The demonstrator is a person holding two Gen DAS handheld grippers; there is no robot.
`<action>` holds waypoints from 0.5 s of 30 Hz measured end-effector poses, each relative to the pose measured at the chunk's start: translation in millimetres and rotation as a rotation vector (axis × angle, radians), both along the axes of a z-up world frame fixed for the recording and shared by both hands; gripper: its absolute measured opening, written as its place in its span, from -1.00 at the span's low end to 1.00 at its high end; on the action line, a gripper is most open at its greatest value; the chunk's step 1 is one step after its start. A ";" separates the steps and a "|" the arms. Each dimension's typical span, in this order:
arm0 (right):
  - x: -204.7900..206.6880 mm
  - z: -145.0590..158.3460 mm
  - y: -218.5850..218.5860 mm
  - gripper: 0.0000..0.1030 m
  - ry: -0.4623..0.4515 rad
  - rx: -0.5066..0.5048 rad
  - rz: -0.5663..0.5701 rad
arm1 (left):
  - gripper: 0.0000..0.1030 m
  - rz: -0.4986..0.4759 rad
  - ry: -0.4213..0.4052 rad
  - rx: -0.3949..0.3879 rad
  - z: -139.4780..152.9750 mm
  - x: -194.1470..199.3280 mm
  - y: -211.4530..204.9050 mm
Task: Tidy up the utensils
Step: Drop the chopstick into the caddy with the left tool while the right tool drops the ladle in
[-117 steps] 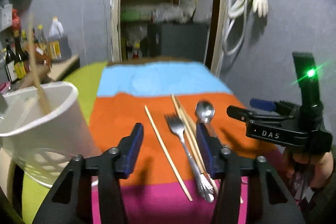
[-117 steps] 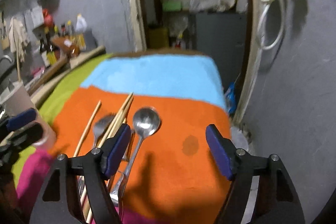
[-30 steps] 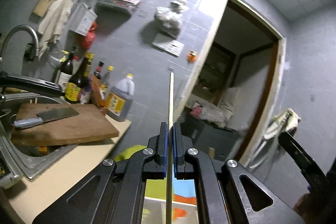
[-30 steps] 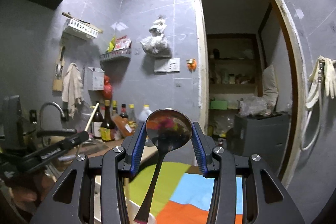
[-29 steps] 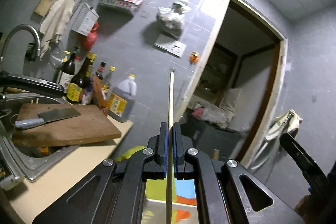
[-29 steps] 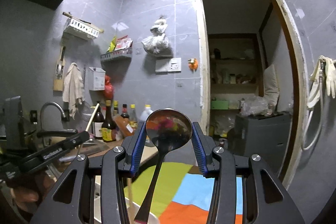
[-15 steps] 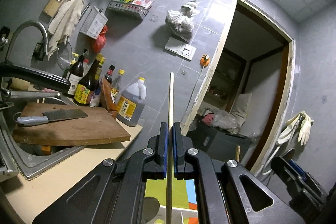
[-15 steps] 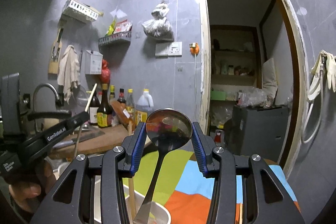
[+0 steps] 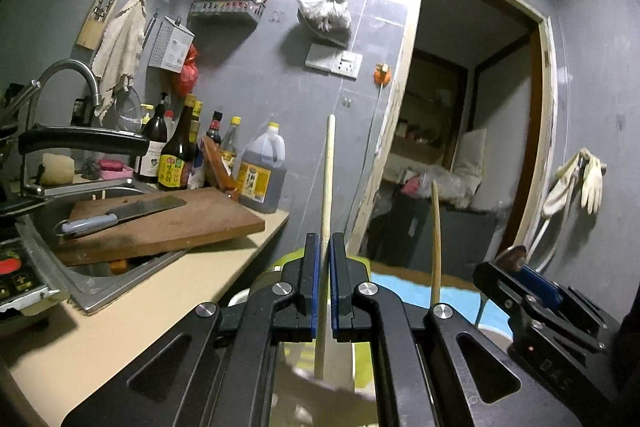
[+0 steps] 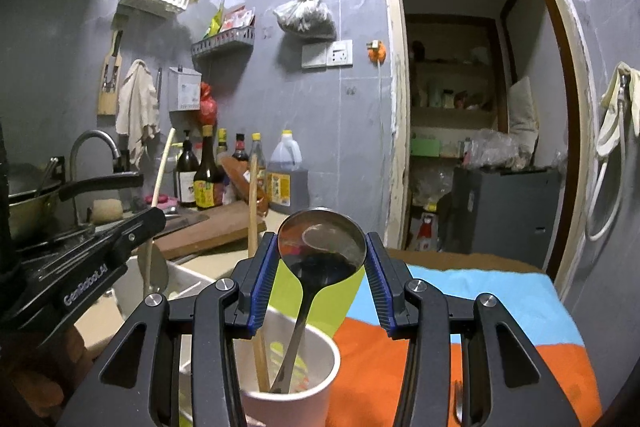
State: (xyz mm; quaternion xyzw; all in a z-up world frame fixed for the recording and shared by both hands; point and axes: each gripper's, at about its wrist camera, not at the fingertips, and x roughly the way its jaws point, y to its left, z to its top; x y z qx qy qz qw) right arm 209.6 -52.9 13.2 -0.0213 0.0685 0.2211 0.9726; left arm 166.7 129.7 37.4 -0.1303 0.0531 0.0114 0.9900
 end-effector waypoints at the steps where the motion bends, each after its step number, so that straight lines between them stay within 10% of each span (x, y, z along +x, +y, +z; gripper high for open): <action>1: 0.0 -1.5 0.3 -0.20 0.008 -0.003 0.002 | -0.95 -0.003 0.009 0.003 -1.7 -1.1 0.4; 15: -10.3 -5.8 -6.4 -0.07 0.059 -0.008 0.041 | -0.70 -0.097 0.099 -0.020 -6.2 -20.1 0.3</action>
